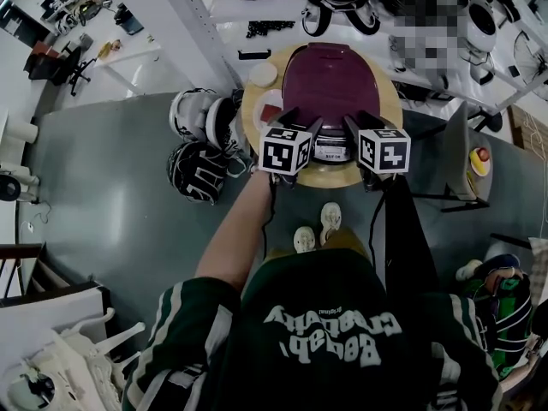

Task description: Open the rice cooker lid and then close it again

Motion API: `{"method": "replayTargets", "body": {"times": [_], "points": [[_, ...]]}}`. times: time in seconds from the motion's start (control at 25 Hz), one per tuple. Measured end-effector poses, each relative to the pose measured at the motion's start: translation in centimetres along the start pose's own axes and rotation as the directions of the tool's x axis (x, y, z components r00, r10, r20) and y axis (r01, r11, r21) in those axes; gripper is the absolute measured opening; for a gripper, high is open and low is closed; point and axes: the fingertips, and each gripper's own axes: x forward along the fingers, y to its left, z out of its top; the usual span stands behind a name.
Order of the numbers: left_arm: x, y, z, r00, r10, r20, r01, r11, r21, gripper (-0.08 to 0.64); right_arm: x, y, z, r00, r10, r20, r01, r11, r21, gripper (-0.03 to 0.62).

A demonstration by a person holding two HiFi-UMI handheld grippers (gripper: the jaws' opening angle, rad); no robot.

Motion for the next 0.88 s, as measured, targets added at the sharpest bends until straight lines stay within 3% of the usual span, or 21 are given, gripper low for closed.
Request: {"method": "replayTargets", "body": {"times": [0.24,0.44,0.72,0.88], "points": [[-0.7,-0.2,0.1,1.0,0.009,0.025,-0.01,1.0,0.025,0.244,-1.3,0.0,0.5,0.998,-0.002,0.064,0.004,0.999,-0.046,0.181],[-2.3,-0.8,1.8,0.99,0.04,0.135,-0.055,0.993,0.109,0.244,-4.2,-0.5,2.6,0.983,0.002,0.183,0.015,0.996,-0.091,0.195],[-5.6,-3.8,4.6,0.961,0.079,0.264,-0.132,0.973,0.188,0.244,-8.7,0.0,4.7,0.938,0.055,0.341,0.013,0.981,-0.194,0.221],[-8.3,-6.1,6.1,0.929,0.132,0.346,-0.209,0.958,0.195,0.247,-11.9,-0.4,5.5,0.907,0.087,0.412,0.008,0.975,-0.224,0.229]]}}
